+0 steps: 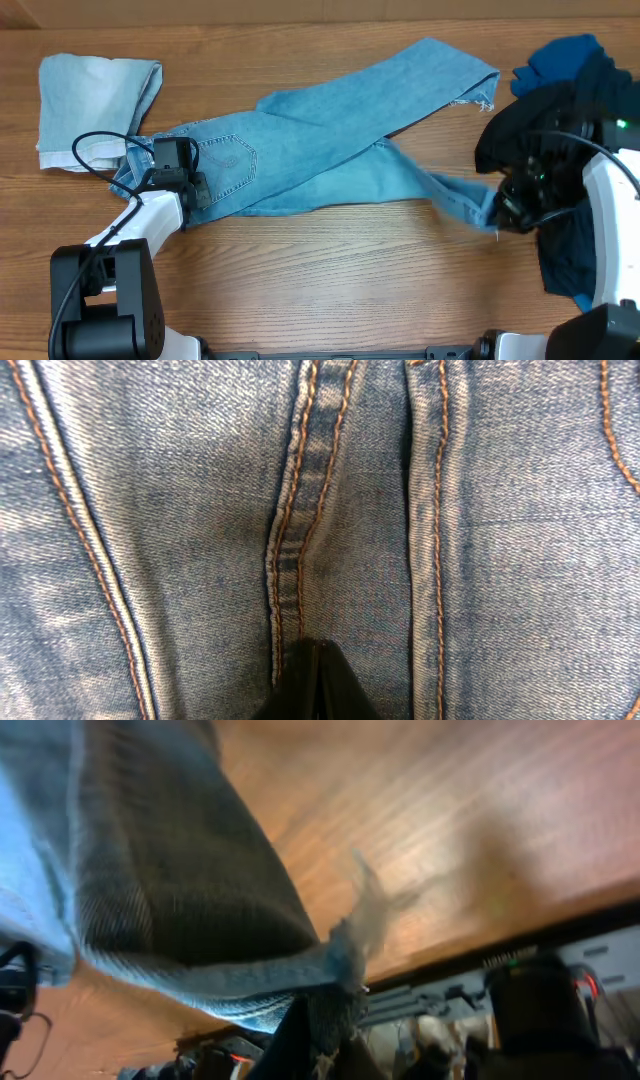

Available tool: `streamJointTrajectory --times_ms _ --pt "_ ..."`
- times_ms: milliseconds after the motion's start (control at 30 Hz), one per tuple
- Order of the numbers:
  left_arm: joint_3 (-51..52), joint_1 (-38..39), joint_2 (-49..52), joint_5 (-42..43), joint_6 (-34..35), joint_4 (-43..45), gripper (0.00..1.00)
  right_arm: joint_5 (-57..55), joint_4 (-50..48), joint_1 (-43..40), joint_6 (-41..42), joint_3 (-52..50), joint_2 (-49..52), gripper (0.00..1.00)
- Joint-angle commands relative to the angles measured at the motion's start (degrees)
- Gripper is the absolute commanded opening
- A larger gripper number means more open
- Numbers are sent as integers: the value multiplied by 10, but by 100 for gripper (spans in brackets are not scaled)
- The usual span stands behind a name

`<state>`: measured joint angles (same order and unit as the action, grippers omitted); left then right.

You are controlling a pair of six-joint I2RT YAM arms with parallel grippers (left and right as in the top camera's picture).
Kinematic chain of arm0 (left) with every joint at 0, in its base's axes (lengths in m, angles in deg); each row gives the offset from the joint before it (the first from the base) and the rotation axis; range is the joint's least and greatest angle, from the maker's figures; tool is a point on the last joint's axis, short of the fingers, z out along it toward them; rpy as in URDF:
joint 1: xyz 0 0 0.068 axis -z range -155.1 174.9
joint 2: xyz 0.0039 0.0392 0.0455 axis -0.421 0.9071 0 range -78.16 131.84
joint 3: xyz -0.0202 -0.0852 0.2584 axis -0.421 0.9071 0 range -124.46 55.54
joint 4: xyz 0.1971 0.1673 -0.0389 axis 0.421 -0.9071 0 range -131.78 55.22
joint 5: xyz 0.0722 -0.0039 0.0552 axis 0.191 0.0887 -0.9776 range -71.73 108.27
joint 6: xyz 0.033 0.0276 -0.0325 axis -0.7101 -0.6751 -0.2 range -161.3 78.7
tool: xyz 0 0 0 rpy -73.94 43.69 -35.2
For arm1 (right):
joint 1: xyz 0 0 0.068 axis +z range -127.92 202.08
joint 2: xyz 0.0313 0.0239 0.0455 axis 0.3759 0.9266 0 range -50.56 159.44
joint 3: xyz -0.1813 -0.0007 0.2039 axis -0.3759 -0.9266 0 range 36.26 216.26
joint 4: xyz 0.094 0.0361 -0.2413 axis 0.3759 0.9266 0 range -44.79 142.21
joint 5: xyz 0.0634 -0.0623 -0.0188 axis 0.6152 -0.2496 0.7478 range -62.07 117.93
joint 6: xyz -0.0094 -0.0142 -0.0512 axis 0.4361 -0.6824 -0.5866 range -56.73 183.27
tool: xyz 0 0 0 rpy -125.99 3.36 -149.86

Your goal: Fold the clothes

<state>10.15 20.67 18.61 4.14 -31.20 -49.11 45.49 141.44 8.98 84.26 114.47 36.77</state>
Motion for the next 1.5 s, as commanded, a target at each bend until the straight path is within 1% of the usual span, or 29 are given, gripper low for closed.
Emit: streamJointTrajectory --times_ms 0,67,133,233,267,300,333,400,467,500,533,600,633,667,733,767,800,833,867,933,967,1033,1067,1133,1300,1333,1367,1400,1467 --pt "18 -6 21 7 6 -17 4 -10 -51 -5 34 -7 3 4" --pt "18 -6 21 7 6 -17 4 0 -124 -5 66 -7 31 4" --pt "18 -6 21 7 6 -16 4 38 -209 -5 95 -7 74 4" --pt "18 -6 21 7 6 -17 4 40 -366 -4 164 -7 127 4" --pt "18 -6 21 7 6 -17 4 39 -404 -4 172 -7 130 4" --pt "18 -6 21 7 6 -16 4 28 -449 -4 186 -7 130 4" --pt "18 -6 21 7 6 -15 4 -7 -497 -4 212 -7 130 4" --pt "18 -6 21 6 6 -14 4 -59 -549 -4 241 -7 135 4" --pt "18 -6 21 6 6 -14 4 -99 -583 -4 244 -7 151 4" --pt "18 -6 21 6 6 -15 4 -170 -588 -4 265 -7 159 34" --pt "18 -6 21 7 6 -15 4 -195 -602 -7 252 -7 160 100" --pt "18 -6 21 6 6 -18 4 -196 -602 -13 172 19 155 100" --pt "18 -6 21 6 6 -19 4 -215 -569 -22 156 54 144 100" --pt "18 -6 21 7 6 -19 4 -215 -557 -30 142 70 138 100" --pt "18 -6 21 7 6 -19 4 -170 -549 -56 69 86 133 100" --pt "18 -6 21 7 6 -19 4 -160 -527 -72 50 85 133 100" --pt "18 -6 21 7 6 -20 4 -160 -501 -85 44 85 133 96" --pt "18 -6 21 7 6 -21 4 -160 -473 -100 40 84 133 64" --pt "18 -6 21 7 6 -21 4 -160 -447 -119 40 84 133 4" --pt "18 -6 21 7 6 -21 4 -142 -433 -144 5 81 138 4" --pt "18 -6 21 7 6 -21 4 -116 -434 -146 -22 73 147 4" --pt "18 -6 21 7 6 -20 4 -102 -436 -135 -48 62 173 4" --pt "18 -6 21 7 6 -21 4 -100 -438 -131 -48 60 187 4" --pt "18 -6 21 7 6 -21 4 -39 -450 -128 -60 60 230 4" --pt "18 -6 21 7 6 -19 4 -33 -515 -75 -60 60 318 4" --pt "18 -6 21 7 6 -19 4 -50 -528 -67 -50 60 330 4" --pt "18 -6 21 7 6 -19 4 -111 -525 -65 -17 60 335 4" --pt "18 -6 21 7 6 -19 4 -200 -508 -69 18 60 336 4" --pt "18 -6 21 6 6 -19 4 -267 -483 -90 25 60 336 4"
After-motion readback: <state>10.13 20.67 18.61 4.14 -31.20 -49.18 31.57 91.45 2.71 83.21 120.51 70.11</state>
